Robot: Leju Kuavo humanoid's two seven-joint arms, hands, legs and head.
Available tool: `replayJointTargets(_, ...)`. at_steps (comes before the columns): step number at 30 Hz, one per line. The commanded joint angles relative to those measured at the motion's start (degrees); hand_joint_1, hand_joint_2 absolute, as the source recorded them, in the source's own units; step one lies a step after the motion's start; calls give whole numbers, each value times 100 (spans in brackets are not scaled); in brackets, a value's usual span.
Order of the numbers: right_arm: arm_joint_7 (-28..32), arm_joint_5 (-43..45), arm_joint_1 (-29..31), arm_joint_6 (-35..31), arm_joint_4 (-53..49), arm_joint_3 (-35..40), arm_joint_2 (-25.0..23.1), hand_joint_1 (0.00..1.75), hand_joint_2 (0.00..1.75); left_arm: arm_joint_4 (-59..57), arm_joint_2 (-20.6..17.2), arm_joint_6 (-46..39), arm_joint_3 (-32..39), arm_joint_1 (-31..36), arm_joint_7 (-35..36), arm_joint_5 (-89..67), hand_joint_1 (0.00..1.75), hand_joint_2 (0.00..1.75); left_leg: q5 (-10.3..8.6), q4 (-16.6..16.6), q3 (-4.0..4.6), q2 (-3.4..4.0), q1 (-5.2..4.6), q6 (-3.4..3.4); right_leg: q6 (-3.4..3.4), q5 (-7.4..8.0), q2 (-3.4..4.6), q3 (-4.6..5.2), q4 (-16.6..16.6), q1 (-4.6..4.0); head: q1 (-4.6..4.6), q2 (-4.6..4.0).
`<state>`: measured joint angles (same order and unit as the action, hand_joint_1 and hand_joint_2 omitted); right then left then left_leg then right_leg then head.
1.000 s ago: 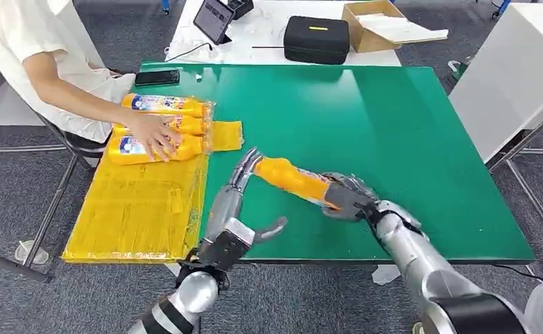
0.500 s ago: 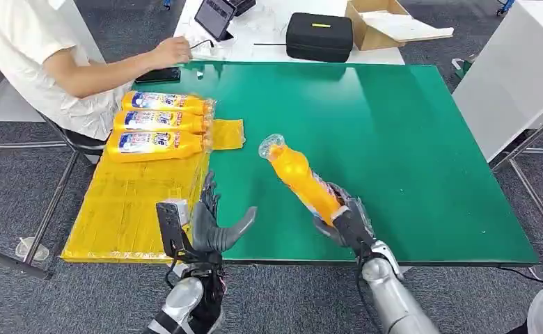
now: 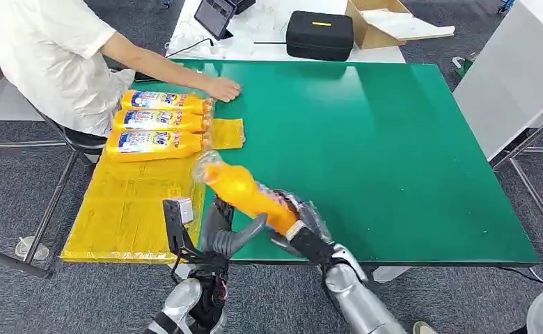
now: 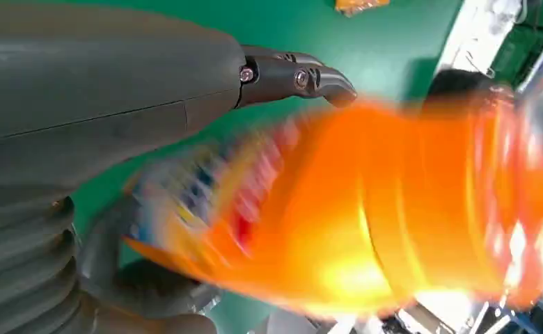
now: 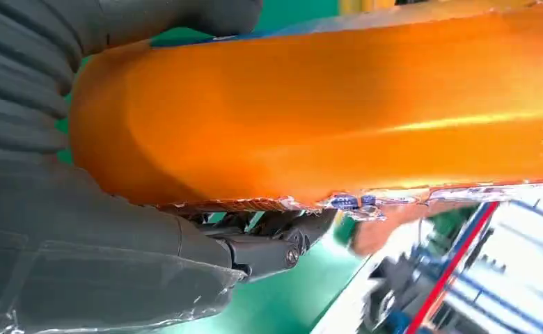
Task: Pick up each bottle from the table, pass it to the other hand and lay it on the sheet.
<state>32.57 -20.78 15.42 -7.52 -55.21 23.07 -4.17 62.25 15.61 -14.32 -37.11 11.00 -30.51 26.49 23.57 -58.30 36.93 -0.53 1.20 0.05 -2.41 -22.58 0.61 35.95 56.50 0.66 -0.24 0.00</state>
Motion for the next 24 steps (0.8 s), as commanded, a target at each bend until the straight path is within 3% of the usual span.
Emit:
replayJointTargets(1, -7, -196, 467, -228, 407, 750, -76, 175, 175, -205, -196, 154, -218, 310, 109, 61, 0, 175, 8, 3, -29, 15, -4, 6, 8, -5, 6, -25, -2, 0, 0, 0)
replayJointTargets(7, 37, -233, 470, -243, 360, 1003, -118, 166, 175, -207, -163, 210, -97, 393, 50, 122, 0, 175, 4, 3, -15, 8, -1, 3, 7, -2, 2, -13, -1, 0, -2, 0)
replayJointTargets(8, 45, -225, 463, -258, 352, 1008, -121, 159, 175, -192, -163, 211, -78, 393, 29, 128, 0, 175, 16, 3, -51, 16, -5, 7, 17, -16, 1, -45, 2, 0, 0, 2)
replayJointTargets(9, 51, -214, 455, -262, 344, 1013, -127, 157, 175, -172, -169, 218, -60, 406, 21, 131, 152, 175, 6, 4, -23, 10, -3, 4, 9, -4, 2, -20, -2, 0, 0, 0)
replayJointTargets(10, 66, -183, 448, -249, 330, 1024, -125, 155, 175, -137, -180, 255, -33, 391, -35, 141, 175, 175, 11, 5, -38, 13, -5, 6, 12, -10, 2, -33, 0, 2, -2, 0)
replayJointTargets(16, 108, -146, 436, -238, 283, 1054, -101, 154, 175, -76, -211, 350, 22, 358, -100, 178, 175, 175, 4, 2, -14, 7, -2, 4, 6, -2, 1, -12, -2, 0, -2, 0)
replayJointTargets(18, 118, -81, 417, -206, 266, 1060, -77, 164, 175, -52, -233, 538, 133, 337, -1, 363, 175, 175, 7, 2, -21, 12, -4, 5, 7, -5, 5, -17, -1, 1, -2, 0)
replayJointTargets(19, 127, -6, 403, -164, 254, 1037, -74, 155, 175, -23, -245, 583, 174, 322, -8, 383, 175, 175, 11, 3, -35, 14, -3, 6, 11, -9, 4, -31, -2, 0, 0, 0)
replayJointTargets(20, 108, 92, 381, -78, 252, 1012, -68, 59, 175, 37, -261, 612, 222, 298, -36, 375, 175, 175, 6, 4, -24, 9, -4, 4, 9, -6, 1, -21, -1, 2, -2, 0)
replayJointTargets(21, 112, 189, 322, -82, 226, 934, -71, 0, 175, 144, -288, 604, 284, 266, -119, 317, 175, 175, 6, 3, -20, 9, -2, 3, 8, -4, 2, -18, -2, 0, 0, 0)
replayJointTargets(24, 167, 246, 229, -171, 185, 874, -67, 0, 175, 349, -333, 580, 386, 198, -121, 268, 175, 175, 5, 3, -17, 6, 0, 3, 8, -5, -1, -15, -3, -2, -2, 0)
